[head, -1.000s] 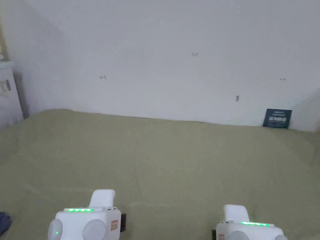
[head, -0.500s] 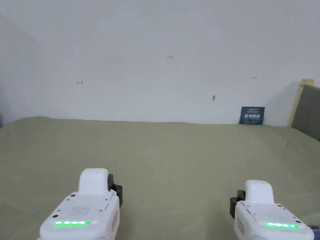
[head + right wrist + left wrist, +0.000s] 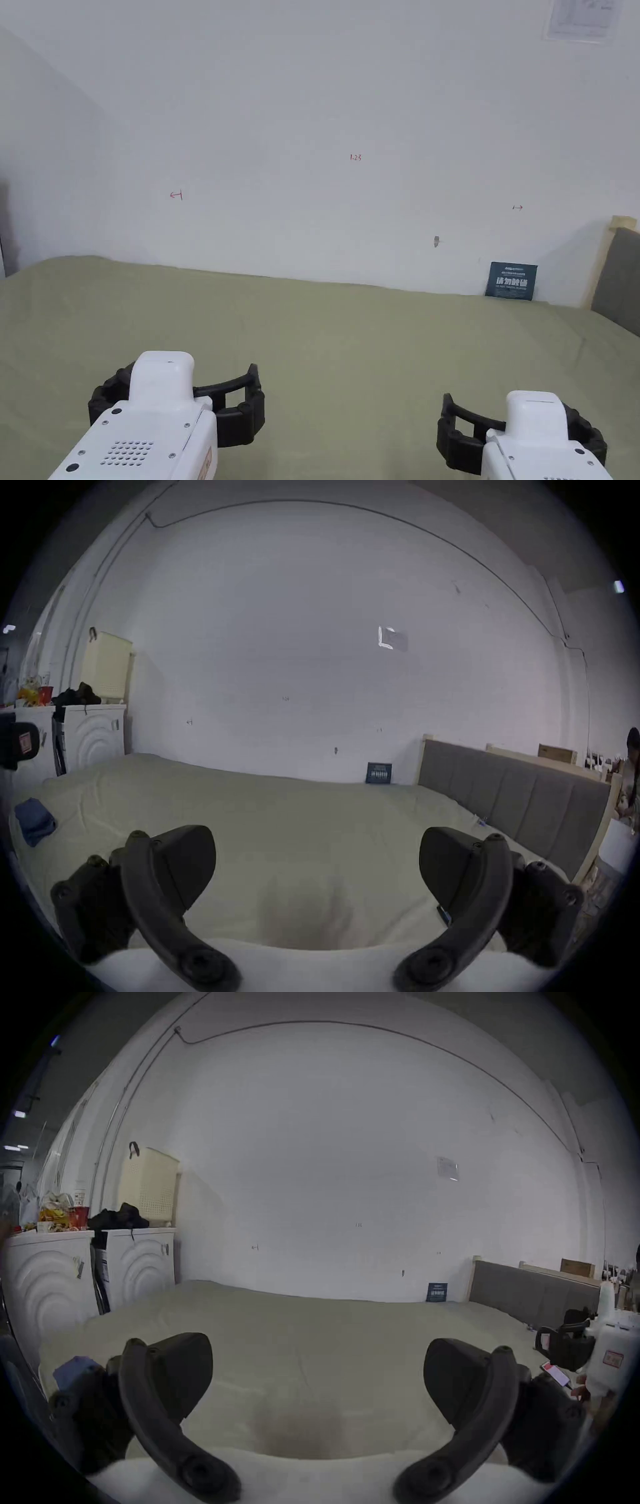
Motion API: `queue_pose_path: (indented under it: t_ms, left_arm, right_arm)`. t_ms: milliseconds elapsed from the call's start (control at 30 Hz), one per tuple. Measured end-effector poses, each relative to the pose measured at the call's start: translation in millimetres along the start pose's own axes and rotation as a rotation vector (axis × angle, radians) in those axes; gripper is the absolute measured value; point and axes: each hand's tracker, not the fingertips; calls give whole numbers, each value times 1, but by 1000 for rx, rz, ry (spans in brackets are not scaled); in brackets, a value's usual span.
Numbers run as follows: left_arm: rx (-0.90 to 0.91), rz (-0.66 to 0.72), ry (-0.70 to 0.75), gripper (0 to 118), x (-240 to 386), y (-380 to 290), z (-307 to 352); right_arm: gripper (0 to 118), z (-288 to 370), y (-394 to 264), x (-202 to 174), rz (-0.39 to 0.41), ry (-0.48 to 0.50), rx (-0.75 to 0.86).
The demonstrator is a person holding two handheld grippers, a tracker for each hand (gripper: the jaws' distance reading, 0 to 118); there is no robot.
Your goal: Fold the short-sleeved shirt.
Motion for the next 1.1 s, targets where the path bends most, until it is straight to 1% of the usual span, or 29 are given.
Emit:
queue_pose_path:
  t_ms: [67, 233, 567, 700, 900, 1100]
  left_arm:
    - [-4, -27, 46, 118, 0, -4, 1]
    - [-26, -45, 66, 118, 2, 6, -7]
    - [-45, -13, 72, 118, -6, 3, -10]
    - [-27, 1, 62, 118, -7, 3, -9]
    - [-34, -12, 61, 118, -7, 1, -8]
    - [-39, -14, 67, 118, -8, 1, -7]
  right_arm:
    - [116, 2, -1, -3, 17, 6, 6]
    - [116, 4, 2, -5, -3, 18, 1]
    - [118, 2, 5, -9, -16, 13, -2]
    - [118, 1, 5, -9, -16, 9, -2]
    - [118, 2, 4, -7, -38, 4, -12]
    - [118, 2, 3, -7, -45, 0, -18]
